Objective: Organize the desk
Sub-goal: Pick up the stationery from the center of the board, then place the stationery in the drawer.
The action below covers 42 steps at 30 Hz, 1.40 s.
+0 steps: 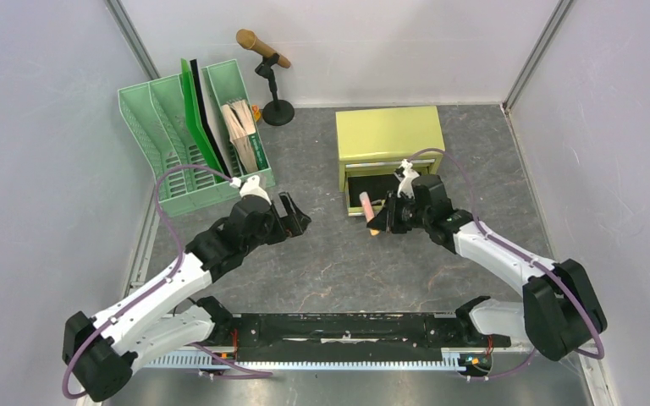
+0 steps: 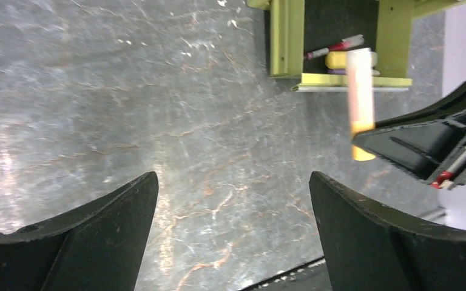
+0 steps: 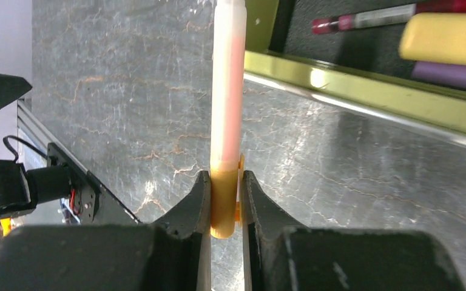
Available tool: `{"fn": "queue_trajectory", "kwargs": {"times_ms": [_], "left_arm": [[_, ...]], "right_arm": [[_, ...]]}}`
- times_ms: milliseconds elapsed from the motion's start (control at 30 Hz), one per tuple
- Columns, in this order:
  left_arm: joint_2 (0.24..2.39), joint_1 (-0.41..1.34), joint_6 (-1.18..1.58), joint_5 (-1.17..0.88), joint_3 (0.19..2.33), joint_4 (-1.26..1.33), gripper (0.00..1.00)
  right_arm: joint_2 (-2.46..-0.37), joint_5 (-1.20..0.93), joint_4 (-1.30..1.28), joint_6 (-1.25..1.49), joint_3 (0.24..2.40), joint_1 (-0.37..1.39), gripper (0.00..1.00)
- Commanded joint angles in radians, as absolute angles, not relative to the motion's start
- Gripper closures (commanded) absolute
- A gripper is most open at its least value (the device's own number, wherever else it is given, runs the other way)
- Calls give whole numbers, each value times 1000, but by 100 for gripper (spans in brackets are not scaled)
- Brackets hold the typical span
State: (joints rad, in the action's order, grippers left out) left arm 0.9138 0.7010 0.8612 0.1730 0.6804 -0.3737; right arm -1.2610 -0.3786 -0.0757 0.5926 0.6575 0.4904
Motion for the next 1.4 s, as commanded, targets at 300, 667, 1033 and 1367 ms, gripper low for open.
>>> {"fn": "queue_trajectory", "kwargs": {"times_ms": [300,667,1033,1367], "left_arm": [[653,696,714,321,522,-369,0],[390,696,736,297,334,-224,0],[201,696,815,328,245,-219,0],[225,696,845,330,257,-247,0]], "right_arm": [[-1334,-268,-345,216,935,411,100],[-1405,-100,-455,-47,1086,411,95],[-1500,-152,-478,-207,1180,412,95],[-1569,-45,-509,-182,1236,413,66]]}}
